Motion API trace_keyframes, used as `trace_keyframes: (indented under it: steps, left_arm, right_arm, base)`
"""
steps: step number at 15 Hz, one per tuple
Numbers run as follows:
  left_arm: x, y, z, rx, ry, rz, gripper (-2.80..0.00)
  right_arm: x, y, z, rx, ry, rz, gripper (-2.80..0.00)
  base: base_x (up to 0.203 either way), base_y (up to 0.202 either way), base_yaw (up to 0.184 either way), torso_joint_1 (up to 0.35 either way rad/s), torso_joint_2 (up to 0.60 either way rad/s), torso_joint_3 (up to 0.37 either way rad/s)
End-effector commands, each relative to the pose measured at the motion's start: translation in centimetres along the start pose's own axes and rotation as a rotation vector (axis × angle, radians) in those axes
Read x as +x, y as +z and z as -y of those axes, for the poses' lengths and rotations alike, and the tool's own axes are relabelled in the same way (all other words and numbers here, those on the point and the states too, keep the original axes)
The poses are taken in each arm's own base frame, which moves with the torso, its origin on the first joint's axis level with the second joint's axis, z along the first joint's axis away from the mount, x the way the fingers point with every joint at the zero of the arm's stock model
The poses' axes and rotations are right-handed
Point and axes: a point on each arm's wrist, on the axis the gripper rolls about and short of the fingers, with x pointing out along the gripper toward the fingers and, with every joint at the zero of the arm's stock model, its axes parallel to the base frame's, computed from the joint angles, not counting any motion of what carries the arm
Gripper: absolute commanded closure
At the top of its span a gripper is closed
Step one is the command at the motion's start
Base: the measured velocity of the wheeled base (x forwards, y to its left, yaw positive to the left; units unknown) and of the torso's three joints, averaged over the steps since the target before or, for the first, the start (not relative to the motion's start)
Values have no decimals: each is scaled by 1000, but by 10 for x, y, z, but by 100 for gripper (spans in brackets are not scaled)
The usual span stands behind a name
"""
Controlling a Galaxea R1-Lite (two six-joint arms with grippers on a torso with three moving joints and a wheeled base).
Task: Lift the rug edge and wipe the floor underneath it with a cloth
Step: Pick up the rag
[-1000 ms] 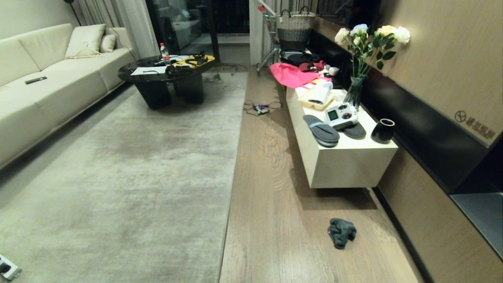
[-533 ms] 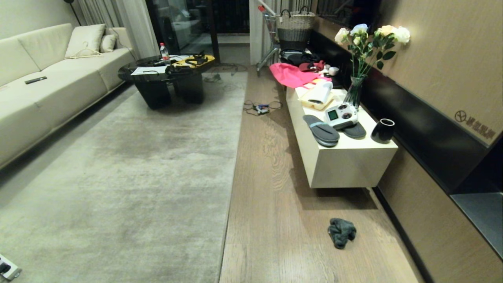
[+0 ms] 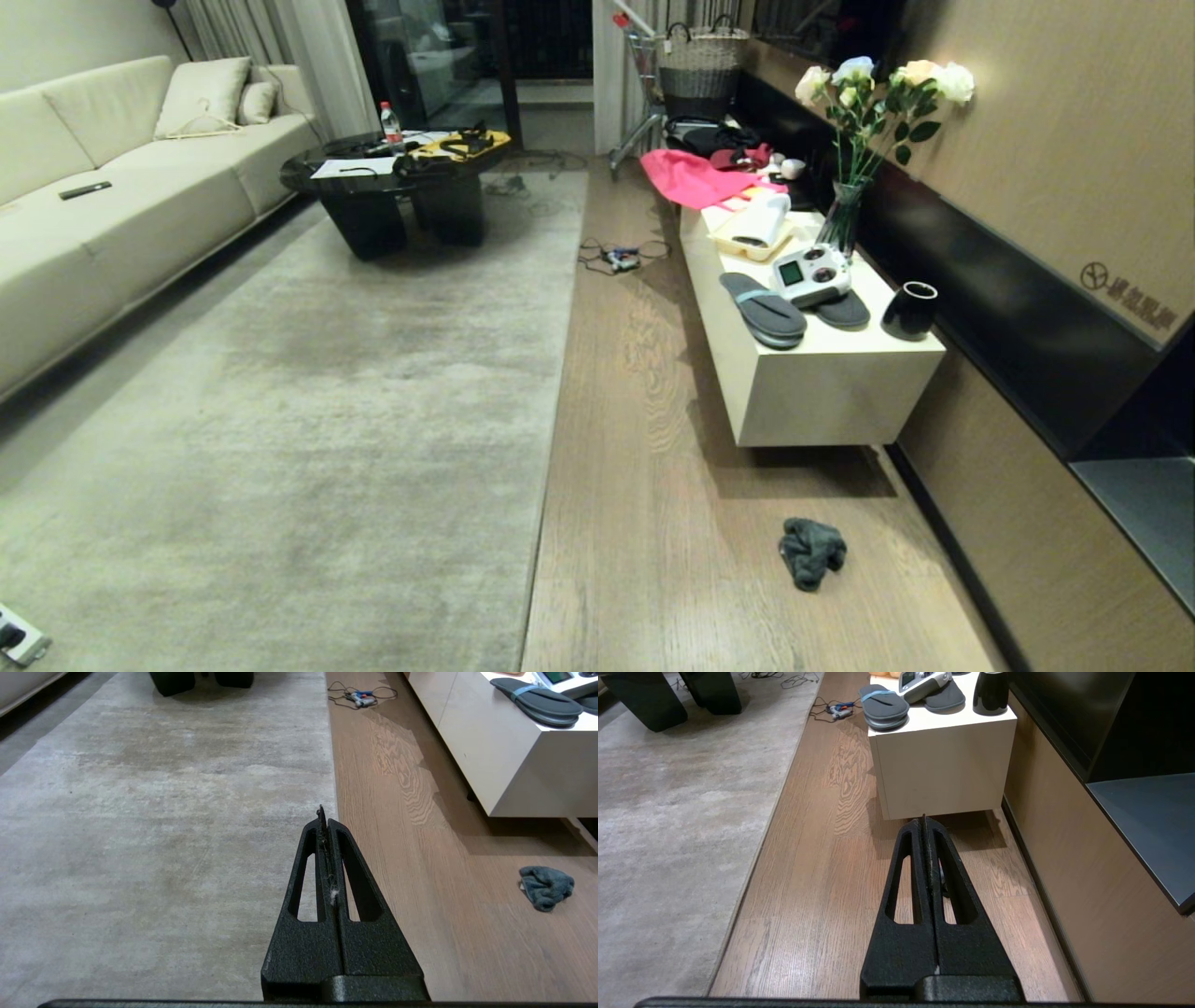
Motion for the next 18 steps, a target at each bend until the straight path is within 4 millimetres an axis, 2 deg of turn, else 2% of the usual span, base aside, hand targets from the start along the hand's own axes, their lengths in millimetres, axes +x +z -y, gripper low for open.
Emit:
trace_keyframes:
  steps: [1, 14, 18]
  left_arm:
    - [0, 0, 0, -2, 0, 0, 0]
    - [0, 0, 0, -4, -1, 2, 0]
    - [0, 0, 0, -6, -1, 2, 0]
  right_arm:
    - [0, 0, 0, 0, 0, 0, 0]
    - [0, 0, 0, 0, 0, 0, 0]
    - [0, 0, 0, 0, 0, 0, 0]
  base:
    - [0, 0, 0, 0, 0, 0]
    - [0, 0, 0, 0, 0, 0]
    - [0, 0, 0, 3, 4, -143]
